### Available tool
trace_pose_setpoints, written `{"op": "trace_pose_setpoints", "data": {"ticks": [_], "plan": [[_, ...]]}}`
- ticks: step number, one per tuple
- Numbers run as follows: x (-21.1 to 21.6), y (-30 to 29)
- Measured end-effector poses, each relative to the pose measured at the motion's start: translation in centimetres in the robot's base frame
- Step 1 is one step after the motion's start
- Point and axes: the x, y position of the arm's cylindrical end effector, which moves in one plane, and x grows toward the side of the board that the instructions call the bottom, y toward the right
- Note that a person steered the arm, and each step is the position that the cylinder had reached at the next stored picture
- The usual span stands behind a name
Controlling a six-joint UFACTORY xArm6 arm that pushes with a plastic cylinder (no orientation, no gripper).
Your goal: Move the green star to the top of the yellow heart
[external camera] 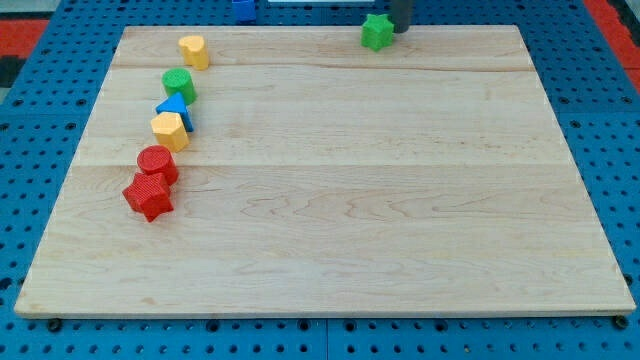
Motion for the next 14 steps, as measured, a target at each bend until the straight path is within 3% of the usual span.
{"op": "trace_pose_setpoints", "data": {"ticks": [1,3,7,8,9,11,14], "plan": [[-0.1,-3.2],[2.0,1.4],[1.6,-14.4],[1.6,-15.3],[2.9,-10.8],[3.9,-10.9],[4.7,-18.5]]}}
